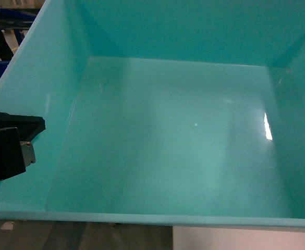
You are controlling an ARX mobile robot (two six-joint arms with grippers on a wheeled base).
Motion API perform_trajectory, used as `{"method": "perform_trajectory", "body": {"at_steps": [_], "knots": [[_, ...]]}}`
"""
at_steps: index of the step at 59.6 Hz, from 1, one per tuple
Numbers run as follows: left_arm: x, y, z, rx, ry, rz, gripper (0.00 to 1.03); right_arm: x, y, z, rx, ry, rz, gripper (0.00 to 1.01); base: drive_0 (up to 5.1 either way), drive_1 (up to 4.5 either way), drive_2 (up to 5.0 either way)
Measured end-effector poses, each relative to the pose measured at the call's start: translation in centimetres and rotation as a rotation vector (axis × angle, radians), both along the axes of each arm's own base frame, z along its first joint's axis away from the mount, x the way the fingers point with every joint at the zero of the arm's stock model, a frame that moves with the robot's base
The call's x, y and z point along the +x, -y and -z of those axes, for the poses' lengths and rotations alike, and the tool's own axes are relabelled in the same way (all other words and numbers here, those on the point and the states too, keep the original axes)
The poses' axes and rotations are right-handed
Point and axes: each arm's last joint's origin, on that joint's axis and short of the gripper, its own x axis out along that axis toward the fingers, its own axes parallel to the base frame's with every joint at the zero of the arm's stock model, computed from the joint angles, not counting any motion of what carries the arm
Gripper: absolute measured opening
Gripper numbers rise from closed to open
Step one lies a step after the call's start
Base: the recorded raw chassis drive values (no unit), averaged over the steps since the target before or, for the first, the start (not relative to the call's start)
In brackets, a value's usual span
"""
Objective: Organize blue bins on left shelf correctly
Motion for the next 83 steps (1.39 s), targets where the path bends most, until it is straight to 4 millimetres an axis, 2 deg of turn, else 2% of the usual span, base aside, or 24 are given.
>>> {"method": "perform_trajectory", "body": {"at_steps": [44,83], "knots": [[0.0,0.0,0.01,0.0,-0.001,0.001,0.03,0.01,0.01,0.04,0.0,-0.003,0.001,0.02,-4.8,1.56,3.4],[-0.02,0.0,0.04,0.001,-0.003,0.001,0.03,0.0,0.01,0.04,-0.001,-0.003,0.001,0.02,-5.0,2.53,2.2]]}}
